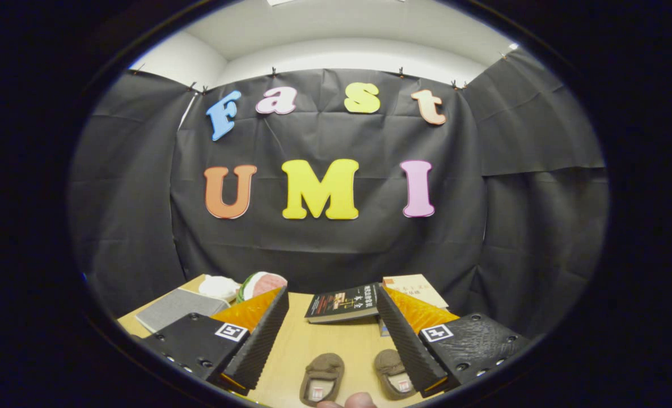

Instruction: Open the storage box then place both shoes into the box .Put the left shoe in first, then the right shoe, with the right side of both shoes facing outward in a uniform manner.

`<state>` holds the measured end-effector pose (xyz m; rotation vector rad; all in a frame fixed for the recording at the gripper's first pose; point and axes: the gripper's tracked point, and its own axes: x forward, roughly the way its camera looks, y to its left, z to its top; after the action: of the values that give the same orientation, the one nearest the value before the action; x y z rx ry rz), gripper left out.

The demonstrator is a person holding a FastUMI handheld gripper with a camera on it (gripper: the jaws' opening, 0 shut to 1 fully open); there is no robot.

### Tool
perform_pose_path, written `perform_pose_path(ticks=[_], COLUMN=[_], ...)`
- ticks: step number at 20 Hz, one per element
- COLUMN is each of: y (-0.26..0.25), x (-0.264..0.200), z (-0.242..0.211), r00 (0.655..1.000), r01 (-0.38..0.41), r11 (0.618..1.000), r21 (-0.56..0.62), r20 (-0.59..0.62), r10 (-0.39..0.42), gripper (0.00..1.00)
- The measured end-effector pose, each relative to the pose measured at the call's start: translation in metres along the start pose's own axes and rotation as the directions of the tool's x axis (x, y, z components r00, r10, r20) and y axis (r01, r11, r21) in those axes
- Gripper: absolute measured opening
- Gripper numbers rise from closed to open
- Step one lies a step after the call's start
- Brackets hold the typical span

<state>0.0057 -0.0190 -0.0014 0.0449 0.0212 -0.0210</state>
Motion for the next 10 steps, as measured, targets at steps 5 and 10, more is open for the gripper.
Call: perform_pose_path(ticks=[5,10], y=[-0.0036,0.0049], x=[0.0025,0.0020], z=[-0.0008,0.0016], r00=[1.000,0.999], r01=[-0.006,-0.043], r11=[1.000,0.999], r21=[0.008,0.010], r20=[-0.003,-0.005], r10=[0.006,0.043], gripper=[0.95,0.95])
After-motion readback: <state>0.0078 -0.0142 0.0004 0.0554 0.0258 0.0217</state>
